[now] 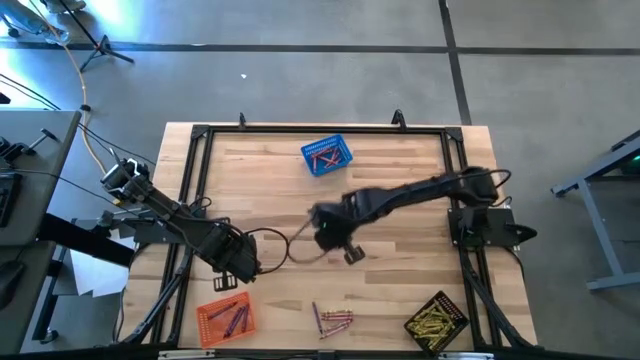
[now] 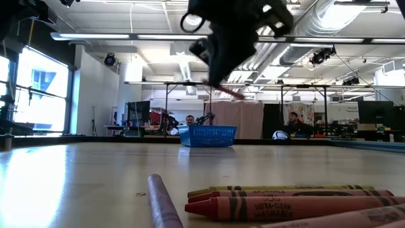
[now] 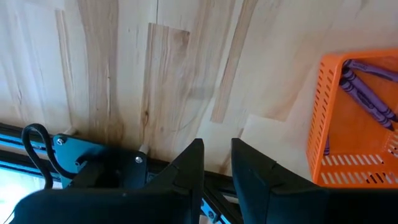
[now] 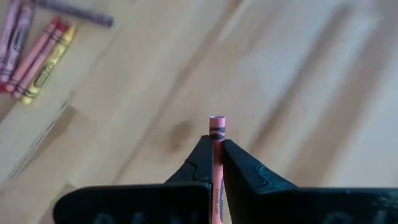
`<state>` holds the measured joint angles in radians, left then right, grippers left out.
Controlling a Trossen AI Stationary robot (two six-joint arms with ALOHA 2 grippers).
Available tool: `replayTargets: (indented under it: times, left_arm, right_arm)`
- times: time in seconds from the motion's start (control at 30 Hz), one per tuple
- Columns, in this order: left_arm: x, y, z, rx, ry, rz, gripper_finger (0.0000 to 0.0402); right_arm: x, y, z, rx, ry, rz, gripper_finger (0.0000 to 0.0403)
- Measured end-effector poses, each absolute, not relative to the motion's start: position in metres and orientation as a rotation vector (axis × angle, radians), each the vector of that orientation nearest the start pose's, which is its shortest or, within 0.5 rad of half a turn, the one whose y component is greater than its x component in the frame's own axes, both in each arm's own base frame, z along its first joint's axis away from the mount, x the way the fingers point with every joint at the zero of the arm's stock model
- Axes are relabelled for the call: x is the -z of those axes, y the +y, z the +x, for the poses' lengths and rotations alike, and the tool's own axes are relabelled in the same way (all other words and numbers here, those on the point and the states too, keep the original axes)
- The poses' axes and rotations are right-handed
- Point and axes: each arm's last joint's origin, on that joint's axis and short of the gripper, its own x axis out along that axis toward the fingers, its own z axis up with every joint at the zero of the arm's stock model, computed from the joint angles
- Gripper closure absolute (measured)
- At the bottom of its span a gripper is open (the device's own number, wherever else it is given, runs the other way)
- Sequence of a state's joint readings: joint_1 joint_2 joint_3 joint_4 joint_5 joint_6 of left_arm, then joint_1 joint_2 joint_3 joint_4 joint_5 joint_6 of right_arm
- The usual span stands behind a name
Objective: Sort crayons
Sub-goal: Put the red crayon into the blue bin
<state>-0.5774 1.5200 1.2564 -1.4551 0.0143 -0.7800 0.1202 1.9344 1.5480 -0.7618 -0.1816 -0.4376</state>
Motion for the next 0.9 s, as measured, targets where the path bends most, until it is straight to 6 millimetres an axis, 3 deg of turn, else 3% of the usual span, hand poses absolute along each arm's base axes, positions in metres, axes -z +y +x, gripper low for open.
replayTargets:
  times: [0.1,0.3,0.43,0.57,0.7,0.9]
  left_arm:
    - [-0.266,-0.134,0.205,-0.229,1.682,-0.105,0.0335]
    - [-0.265,-0.133,0.210,-0.218,1.652,-0.134,0.0335]
    - [-0.265,-0.133,0.210,-0.233,1.651,-0.148,0.0335]
    - [-0.265,-0.133,0.210,-0.241,1.650,-0.155,0.0335]
    - [-0.265,-0.133,0.210,-0.250,1.649,-0.163,0.0335]
    - [-0.265,-0.132,0.211,-0.274,1.648,-0.184,0.0335]
  right_arm:
    - [-0.247,0.027,0.399,-0.451,1.002,-0.335,0.0400]
    - [-0.254,-0.047,0.403,-0.225,0.943,-0.280,0.0395]
    - [-0.261,-0.095,0.403,0.039,0.893,-0.290,0.0393]
    - [-0.266,-0.136,0.398,0.342,0.820,-0.130,0.0393]
    - [-0.255,-0.158,0.392,0.429,0.859,-0.026,0.0392]
    - [-0.229,-0.164,0.396,0.436,0.948,-0.014,0.0391]
